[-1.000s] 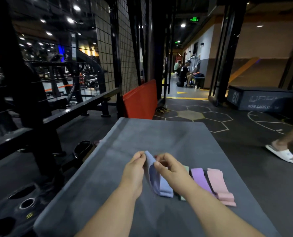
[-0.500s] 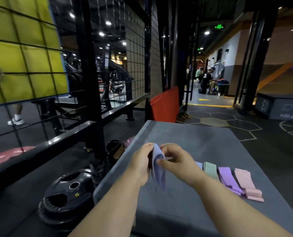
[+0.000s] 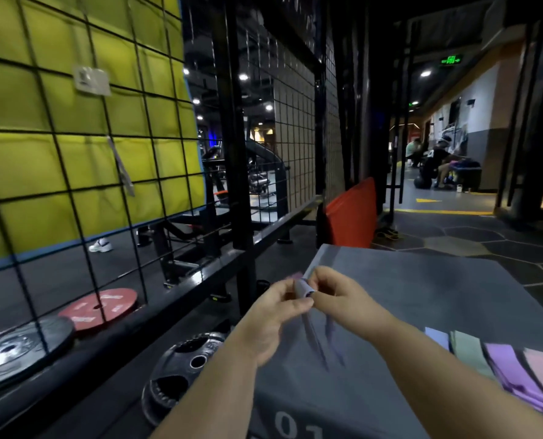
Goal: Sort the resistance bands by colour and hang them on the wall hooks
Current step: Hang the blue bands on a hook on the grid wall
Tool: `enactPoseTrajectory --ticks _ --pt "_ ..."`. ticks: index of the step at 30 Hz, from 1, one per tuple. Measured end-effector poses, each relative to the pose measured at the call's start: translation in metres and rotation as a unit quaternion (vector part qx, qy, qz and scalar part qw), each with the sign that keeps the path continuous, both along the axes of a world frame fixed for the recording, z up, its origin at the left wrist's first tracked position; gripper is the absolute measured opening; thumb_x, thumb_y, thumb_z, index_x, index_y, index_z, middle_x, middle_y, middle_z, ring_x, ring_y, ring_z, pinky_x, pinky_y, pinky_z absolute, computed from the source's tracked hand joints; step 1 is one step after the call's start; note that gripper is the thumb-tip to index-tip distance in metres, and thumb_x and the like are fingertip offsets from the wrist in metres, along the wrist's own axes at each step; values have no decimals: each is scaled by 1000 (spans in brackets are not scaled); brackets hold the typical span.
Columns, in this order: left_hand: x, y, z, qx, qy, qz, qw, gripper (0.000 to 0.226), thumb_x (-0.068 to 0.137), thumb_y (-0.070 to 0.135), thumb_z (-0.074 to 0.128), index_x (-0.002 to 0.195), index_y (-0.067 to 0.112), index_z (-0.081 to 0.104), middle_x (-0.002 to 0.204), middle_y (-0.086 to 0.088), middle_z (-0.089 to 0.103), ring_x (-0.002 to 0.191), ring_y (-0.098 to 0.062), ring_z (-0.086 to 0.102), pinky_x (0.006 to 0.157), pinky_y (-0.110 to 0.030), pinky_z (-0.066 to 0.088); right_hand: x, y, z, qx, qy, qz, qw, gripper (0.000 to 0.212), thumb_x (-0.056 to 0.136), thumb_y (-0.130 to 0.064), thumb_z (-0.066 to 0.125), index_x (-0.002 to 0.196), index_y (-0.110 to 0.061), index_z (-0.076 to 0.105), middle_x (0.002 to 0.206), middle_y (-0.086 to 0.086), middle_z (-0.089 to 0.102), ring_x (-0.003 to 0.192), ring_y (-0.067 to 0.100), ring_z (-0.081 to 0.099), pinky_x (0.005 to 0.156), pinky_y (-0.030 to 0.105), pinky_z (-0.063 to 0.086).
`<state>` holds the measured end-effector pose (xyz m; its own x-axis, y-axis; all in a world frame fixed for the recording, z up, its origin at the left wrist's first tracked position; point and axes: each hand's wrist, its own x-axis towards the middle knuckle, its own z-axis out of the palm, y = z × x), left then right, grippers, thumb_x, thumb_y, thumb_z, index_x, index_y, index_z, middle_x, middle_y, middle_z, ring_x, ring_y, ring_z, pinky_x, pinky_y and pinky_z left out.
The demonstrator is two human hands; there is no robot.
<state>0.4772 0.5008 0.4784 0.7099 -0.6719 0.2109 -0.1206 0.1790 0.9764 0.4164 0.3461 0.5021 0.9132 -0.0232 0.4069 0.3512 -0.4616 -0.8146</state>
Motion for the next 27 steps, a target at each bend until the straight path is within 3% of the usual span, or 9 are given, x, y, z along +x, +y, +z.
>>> enactPoseTrajectory --ticks 4,8,12,15,17,19,22,25,27 --pt "2 24 12 -22 1 -5 1000 47 76 9 67 120 -1 52 106 -9 66 99 -18 65 86 -26 49 5 17 15 28 0 71 997 15 84 -5 65 76 -15 57 67 -7 54 63 6 54 63 20 43" --pt "3 40 19 -60 24 -2 998 44 82 9 63 124 0 52 119 -20 61 114 -32 58 103 -44 43 11 36 20 60 -18 73 995 17 77 -20 69 81 -8 59 74 3 55 69 13 52 65 24 42" --pt "0 52 25 -60 8 35 998 43 87 15 60 129 6 54 125 -19 61 120 -33 56 105 -43 41 16 48 21 96 -25 63 993 24 66 -41 72 75 -21 62 79 8 58 73 19 53 69 34 43" --pt "-9 55 35 -74 -11 78 994 31 84 18 62 115 20 67 116 -8 68 113 -23 62 100 -36 46 18 53 25 111 -29 66 991 27 64 -47 72 73 -24 62 74 8 54 67 20 49 64 36 41" --pt "-15 56 41 -82 -22 131 988 28 78 21 65 106 23 68 106 1 72 101 -13 67 87 -27 52 21 56 30 116 -26 84 989 30 67 -46 72 77 -20 61 72 11 51 64 23 46 61 40 39" --pt "-13 60 42 -101 -7 200 975 34 74 22 71 106 18 60 106 -3 69 93 -14 67 78 -26 51 24 60 35 121 -28 107 986 25 71 -41 72 78 -20 61 68 11 48 61 22 42 57 37 36" --pt "-14 68 46 -119 -9 280 953 31 70 28 78 88 17 55 92 -6 61 82 -18 58 74 -31 45 29 71 39 144 -27 145 978 13 75 -28 67 79 -18 61 65 6 46 58 18 40 52 24 35" --pt "-20 77 54 -106 -29 329 938 29 63 37 78 74 19 59 77 -6 60 72 -19 54 69 -32 42 31 84 46 165 -17 176 970 14 80 -24 68 84 -12 62 70 7 53 62 17 49 52 20 40" --pt "-24 83 60 -104 -46 349 930 29 64 37 77 78 16 63 79 -10 65 74 -20 58 70 -33 44 35 93 52 191 -14 191 963 13 82 -22 68 85 -10 64 72 7 59 66 17 54 58 24 43"
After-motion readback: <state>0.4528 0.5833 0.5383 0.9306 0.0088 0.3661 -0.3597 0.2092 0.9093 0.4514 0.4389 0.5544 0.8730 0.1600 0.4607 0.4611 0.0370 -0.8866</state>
